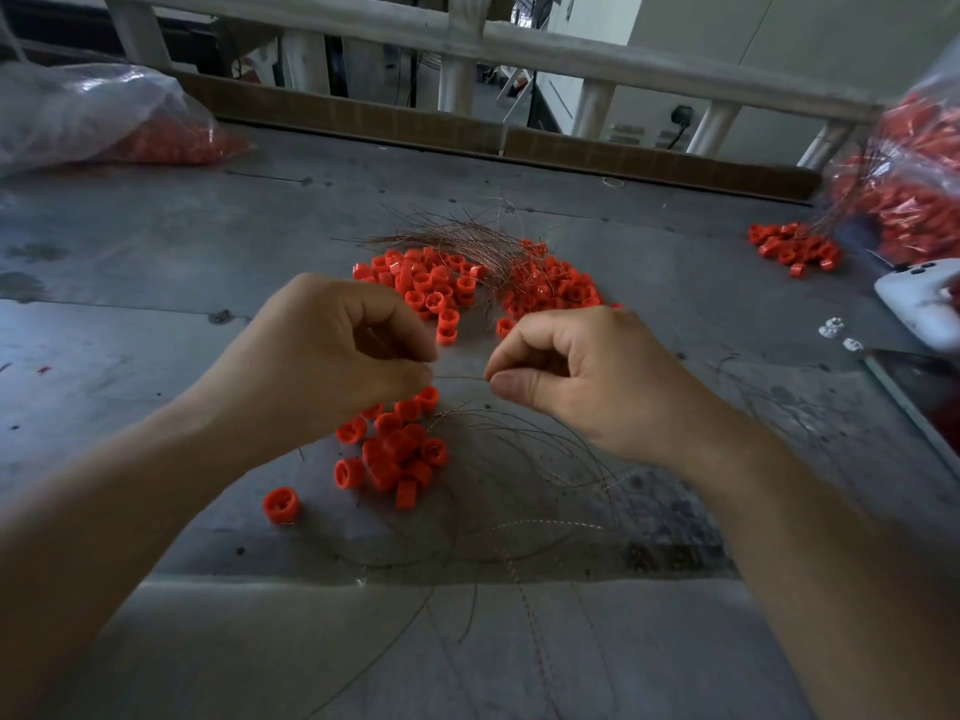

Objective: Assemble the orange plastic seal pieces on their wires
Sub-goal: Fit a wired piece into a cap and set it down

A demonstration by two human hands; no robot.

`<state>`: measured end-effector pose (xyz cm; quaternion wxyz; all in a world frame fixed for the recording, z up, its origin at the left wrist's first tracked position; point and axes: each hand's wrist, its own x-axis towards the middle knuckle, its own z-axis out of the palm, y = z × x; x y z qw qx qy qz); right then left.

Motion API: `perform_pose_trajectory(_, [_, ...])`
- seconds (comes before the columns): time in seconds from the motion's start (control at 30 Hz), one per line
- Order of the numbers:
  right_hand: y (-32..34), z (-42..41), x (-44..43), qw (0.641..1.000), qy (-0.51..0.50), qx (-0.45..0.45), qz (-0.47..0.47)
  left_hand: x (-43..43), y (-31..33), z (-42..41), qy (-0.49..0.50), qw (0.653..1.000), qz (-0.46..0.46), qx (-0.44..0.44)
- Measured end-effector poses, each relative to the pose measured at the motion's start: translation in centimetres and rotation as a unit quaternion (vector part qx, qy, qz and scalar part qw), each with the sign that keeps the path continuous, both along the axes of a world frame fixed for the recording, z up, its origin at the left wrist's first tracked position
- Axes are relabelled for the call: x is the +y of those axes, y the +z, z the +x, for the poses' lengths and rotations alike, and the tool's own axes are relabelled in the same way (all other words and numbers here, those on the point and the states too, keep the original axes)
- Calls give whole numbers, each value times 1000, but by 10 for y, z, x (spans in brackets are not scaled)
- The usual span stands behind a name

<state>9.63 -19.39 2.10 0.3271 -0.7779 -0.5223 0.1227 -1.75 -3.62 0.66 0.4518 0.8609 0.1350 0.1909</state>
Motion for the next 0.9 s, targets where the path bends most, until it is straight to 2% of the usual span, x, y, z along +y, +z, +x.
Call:
perform_pose_trajectory(0.13, [-7,1,2,999,1,-29,-25,1,-1,1,-12,999,36,32])
perform_pose_trajectory(0.43, [-10,1,4,997,12,-51,-49,2,-7,5,20,999,48,13])
perform_pose_trajectory(0.67, [-9,3,6,998,-30,-47,2,5,-14,9,28,990,138,0])
perform_pose_trajectory(0.9, [-20,11,18,994,-34,-95,-36,6,-21,12,1,980,193,39])
